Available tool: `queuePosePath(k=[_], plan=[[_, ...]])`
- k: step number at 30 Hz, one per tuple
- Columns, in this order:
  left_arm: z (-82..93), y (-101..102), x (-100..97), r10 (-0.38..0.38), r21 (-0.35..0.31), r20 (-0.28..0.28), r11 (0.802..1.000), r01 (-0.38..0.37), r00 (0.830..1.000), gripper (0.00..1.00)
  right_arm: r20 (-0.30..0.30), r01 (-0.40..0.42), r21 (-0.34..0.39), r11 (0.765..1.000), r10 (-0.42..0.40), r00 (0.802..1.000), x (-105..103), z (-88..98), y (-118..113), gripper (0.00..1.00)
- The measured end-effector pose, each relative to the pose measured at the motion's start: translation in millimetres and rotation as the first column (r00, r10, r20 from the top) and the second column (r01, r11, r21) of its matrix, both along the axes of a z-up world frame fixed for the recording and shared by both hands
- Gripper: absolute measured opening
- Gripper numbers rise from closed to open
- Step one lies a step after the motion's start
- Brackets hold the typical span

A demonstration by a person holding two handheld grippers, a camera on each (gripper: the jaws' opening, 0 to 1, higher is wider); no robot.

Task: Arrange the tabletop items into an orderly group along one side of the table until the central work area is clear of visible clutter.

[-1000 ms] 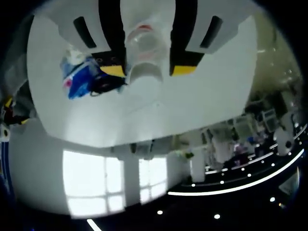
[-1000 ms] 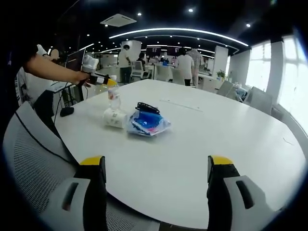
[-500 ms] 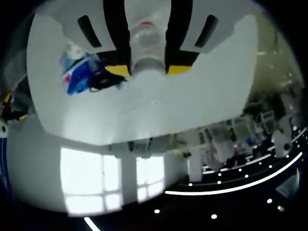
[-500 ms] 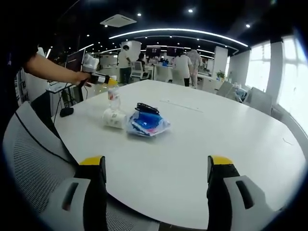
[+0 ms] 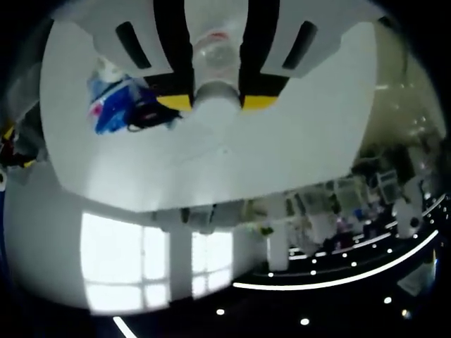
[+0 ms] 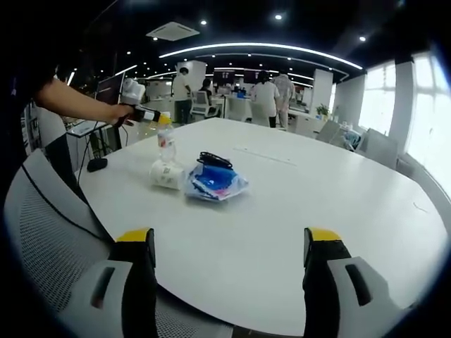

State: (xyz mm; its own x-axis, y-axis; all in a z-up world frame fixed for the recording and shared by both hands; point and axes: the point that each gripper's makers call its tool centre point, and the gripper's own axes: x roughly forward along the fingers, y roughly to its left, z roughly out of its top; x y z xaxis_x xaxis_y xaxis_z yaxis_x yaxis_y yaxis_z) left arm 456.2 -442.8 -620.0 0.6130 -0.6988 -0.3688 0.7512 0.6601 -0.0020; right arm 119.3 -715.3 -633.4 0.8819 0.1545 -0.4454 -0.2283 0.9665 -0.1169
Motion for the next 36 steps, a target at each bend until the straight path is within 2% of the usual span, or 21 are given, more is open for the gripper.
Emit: queuePosePath(k=[19, 26, 36], plan=[[7.0, 20, -3.0, -0.004, 0.013, -0.001, 1.0, 0.004, 1.0, 0.21, -0.003, -0.007, -0.001, 1.0, 0.007, 1.0, -1, -0.2, 1, 0.86], [4.8, 25, -5.4, -0.009, 0.032, 0.002, 0.999, 0.009, 1.0, 0.21, -0.007, -0.01, -0.005, 1.0, 0.009, 1.0, -1, -0.6, 1, 0.86], [1.0, 27, -9.4, -0.008, 0.025, -0.004, 1.0, 0.008, 1.0, 0.21, -0.011, -0.015, -0.003, 1.0, 0.015, 1.0, -1, -1.1, 3, 0.86]])
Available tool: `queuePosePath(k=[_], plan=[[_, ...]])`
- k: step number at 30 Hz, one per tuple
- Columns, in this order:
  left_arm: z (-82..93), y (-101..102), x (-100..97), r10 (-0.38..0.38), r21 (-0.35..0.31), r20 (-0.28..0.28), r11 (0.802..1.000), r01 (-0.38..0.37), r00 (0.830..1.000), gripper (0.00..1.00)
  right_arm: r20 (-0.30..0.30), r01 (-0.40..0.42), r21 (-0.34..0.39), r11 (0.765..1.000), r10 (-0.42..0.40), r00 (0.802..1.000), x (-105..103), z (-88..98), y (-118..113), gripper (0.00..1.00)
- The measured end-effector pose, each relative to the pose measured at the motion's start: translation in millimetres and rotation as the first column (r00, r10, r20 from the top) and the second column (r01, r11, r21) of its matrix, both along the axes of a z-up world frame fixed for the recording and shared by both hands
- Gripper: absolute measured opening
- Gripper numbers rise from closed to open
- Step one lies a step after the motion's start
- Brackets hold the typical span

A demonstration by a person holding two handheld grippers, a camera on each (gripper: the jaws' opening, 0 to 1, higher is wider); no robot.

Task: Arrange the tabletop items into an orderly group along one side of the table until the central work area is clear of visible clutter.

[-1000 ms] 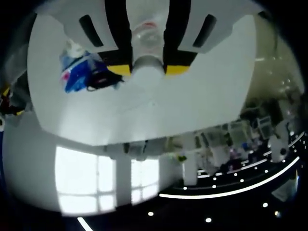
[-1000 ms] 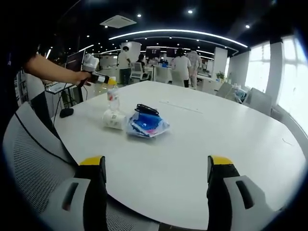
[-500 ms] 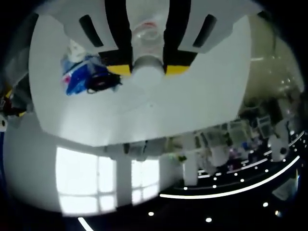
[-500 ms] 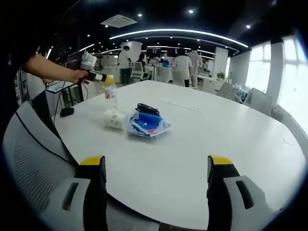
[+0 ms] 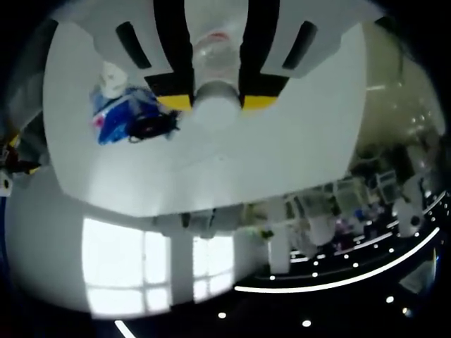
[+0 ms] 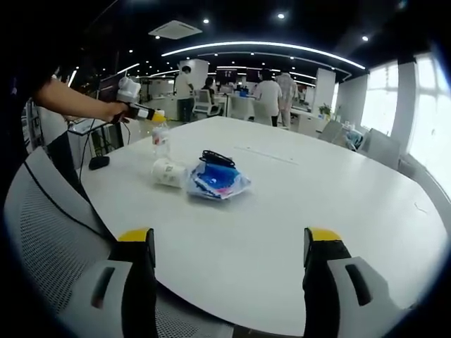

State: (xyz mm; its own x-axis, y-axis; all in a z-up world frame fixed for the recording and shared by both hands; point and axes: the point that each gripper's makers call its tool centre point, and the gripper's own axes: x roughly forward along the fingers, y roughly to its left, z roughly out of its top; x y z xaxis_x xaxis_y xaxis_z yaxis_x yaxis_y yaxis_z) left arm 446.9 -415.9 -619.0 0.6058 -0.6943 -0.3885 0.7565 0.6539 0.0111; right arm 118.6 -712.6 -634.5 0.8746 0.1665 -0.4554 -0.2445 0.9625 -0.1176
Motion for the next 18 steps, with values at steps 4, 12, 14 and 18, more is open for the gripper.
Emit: queuePosePath(k=[4, 12, 14, 18], plan=[[-0.6, 1.0, -0.7, -0.001, 0.005, -0.006, 1.0, 0.001, 1.0, 0.21, 0.003, 0.002, 0.002, 1.0, -0.002, 1.0, 0.2, 0.4, -0.2, 0.87], [-0.2, 3.4, -2.6, -0.013, -0.009, 0.024, 1.0, 0.013, 1.0, 0.22, 0.012, 0.006, 0.006, 1.0, -0.006, 1.0, 0.9, 2.0, -0.7, 0.9], [0.5, 5.0, -3.1, -0.007, -0.018, 0.022, 1.0, 0.007, 1.0, 0.22, 0.011, 0.006, 0.006, 1.0, -0.006, 1.0, 0.9, 1.9, -0.5, 0.89], [0.8, 4.8, -2.6, -0.015, -0.018, 0.033, 1.0, 0.016, 0.999, 0.22, 0.012, 0.006, 0.007, 1.0, -0.006, 1.0, 0.9, 2.0, -0.3, 0.89]])
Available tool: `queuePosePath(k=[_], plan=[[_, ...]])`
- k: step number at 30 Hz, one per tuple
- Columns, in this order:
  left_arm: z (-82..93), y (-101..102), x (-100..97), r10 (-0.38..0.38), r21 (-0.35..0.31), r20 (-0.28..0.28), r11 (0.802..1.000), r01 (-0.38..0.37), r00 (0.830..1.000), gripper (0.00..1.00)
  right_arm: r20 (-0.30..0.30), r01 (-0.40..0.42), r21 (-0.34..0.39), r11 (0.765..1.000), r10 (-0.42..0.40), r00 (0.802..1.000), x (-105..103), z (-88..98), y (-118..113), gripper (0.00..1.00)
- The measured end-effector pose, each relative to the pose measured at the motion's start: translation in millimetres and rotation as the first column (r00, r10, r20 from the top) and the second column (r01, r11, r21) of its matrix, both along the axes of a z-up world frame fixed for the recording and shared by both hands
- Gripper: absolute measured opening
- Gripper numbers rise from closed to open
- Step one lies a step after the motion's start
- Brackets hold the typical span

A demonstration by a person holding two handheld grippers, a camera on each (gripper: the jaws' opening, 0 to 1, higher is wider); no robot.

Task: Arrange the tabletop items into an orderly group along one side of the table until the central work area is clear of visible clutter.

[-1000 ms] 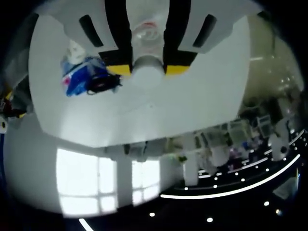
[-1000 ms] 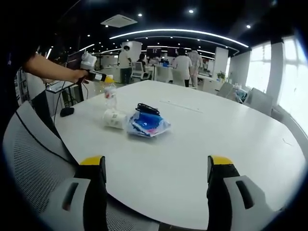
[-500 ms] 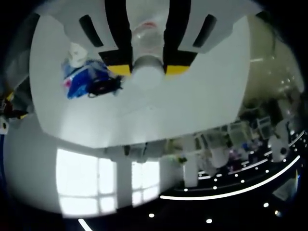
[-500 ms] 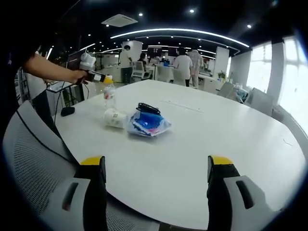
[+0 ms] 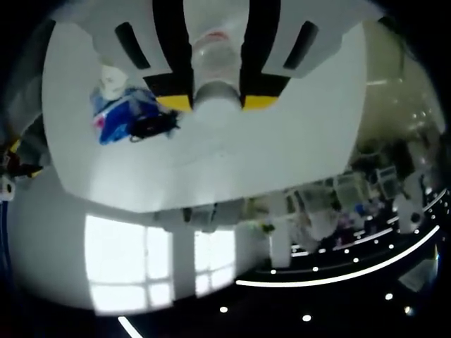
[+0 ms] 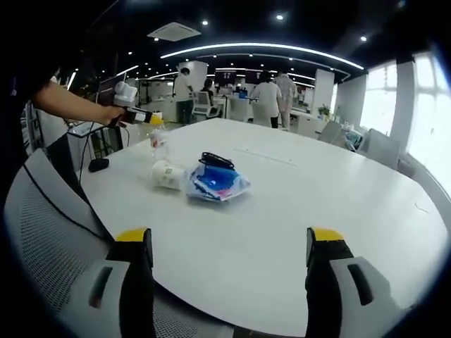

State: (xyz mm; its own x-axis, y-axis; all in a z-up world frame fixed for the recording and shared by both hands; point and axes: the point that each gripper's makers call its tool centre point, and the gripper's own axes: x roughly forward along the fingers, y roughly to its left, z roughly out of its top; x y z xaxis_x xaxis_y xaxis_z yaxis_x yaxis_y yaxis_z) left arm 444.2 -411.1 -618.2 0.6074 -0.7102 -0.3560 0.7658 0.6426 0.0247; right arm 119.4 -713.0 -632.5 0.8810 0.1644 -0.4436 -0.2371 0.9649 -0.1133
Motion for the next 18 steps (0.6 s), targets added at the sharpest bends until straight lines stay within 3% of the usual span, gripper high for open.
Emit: queuePosePath(k=[9, 18], plan=[[-4.4, -1, -4.3, -0.03, 0.05, 0.038, 0.998, 0.028, 0.999, 0.31, 0.002, 0.003, 0.002, 1.0, -0.003, 1.0, 0, 0.2, -1, 0.89], [-8.6, 10, -22.9, 0.0, -0.003, 0.022, 1.0, 0.0, 1.0, 0.41, 0.006, 0.003, 0.001, 1.0, -0.003, 1.0, 0, 0.8, 0, 0.89]])
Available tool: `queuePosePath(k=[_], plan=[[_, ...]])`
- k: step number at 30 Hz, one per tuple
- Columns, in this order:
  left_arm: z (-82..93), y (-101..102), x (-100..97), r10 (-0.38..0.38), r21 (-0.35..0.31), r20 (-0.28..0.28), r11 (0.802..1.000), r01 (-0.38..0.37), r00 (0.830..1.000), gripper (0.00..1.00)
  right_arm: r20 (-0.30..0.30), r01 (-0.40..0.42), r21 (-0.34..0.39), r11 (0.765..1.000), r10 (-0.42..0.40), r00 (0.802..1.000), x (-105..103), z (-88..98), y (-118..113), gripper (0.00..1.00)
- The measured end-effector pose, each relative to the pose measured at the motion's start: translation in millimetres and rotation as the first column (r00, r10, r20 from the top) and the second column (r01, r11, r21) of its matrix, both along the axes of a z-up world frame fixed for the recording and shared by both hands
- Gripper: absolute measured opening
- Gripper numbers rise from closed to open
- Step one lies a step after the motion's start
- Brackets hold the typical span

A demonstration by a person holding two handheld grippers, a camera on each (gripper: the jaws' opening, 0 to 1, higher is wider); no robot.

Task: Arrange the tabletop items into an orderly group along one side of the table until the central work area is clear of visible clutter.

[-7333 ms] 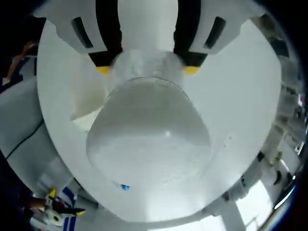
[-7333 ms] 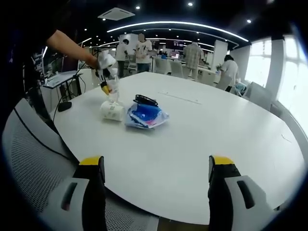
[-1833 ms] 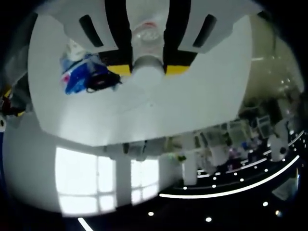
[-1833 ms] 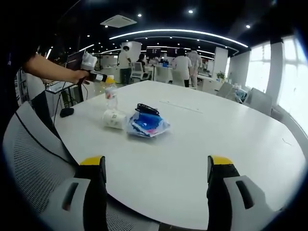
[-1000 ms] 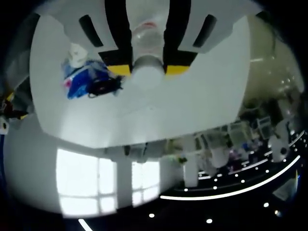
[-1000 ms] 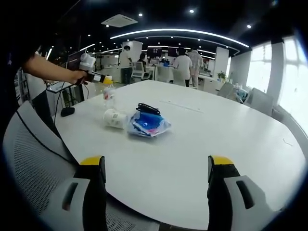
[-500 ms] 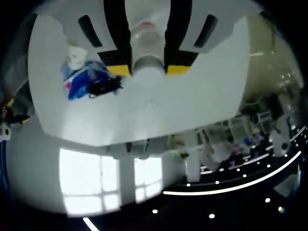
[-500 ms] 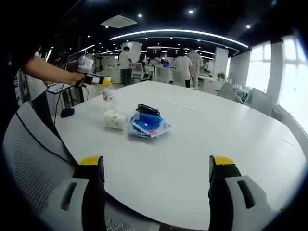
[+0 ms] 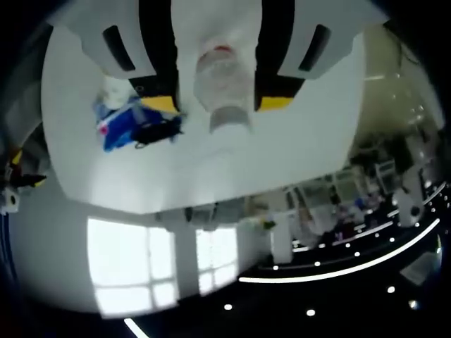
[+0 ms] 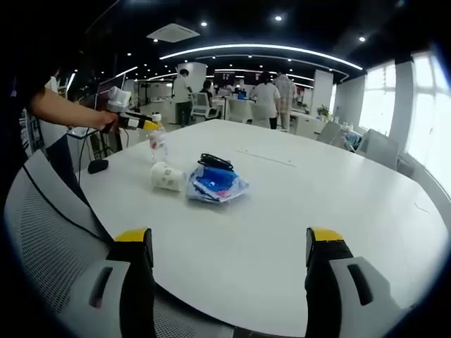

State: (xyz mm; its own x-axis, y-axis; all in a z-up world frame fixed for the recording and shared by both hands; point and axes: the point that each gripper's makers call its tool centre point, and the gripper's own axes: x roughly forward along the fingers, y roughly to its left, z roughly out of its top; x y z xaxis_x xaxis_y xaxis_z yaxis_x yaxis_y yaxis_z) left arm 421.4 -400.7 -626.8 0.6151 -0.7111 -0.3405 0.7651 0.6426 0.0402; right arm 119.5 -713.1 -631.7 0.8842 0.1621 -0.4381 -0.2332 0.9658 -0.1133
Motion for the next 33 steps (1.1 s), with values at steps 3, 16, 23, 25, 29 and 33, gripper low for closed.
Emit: queuePosePath(k=[3, 16, 23, 25, 29, 33], plan=[[-2.5, 4, -4.3, 0.005, -0.004, -0.004, 1.0, -0.005, 1.0, 0.43, -0.002, -0.004, 0.001, 1.0, 0.004, 1.0, 0, -0.6, 1, 0.89], [-10.2, 15, -38.4, 0.054, -0.034, -0.006, 0.998, -0.055, 0.998, 0.51, 0.007, -0.002, 0.006, 1.0, 0.002, 1.0, 0, 0.9, 1, 0.89], [-12.9, 15, -66.1, 0.042, -0.026, -0.01, 0.999, -0.042, 0.999, 0.58, 0.007, -0.013, 0.008, 1.0, 0.013, 1.0, -1, 1.1, 4, 0.89], [-14.6, 14, -73.2, 0.043, -0.022, -0.013, 0.999, -0.043, 0.999, 0.6, 0.005, -0.014, 0.008, 1.0, 0.014, 1.0, -1, 0.8, 4, 0.89], [-14.8, 13, -86.0, 0.056, -0.049, -0.018, 0.997, -0.057, 0.998, 0.62, 0.004, -0.01, 0.009, 1.0, 0.01, 1.0, -1, 1.1, 4, 0.89], [-20.5, 8, -100.1, 0.059, -0.054, -0.028, 0.997, -0.061, 0.998, 0.63, 0.009, -0.003, 0.01, 1.0, 0.003, 1.0, 0, 2.0, 2, 0.89]])
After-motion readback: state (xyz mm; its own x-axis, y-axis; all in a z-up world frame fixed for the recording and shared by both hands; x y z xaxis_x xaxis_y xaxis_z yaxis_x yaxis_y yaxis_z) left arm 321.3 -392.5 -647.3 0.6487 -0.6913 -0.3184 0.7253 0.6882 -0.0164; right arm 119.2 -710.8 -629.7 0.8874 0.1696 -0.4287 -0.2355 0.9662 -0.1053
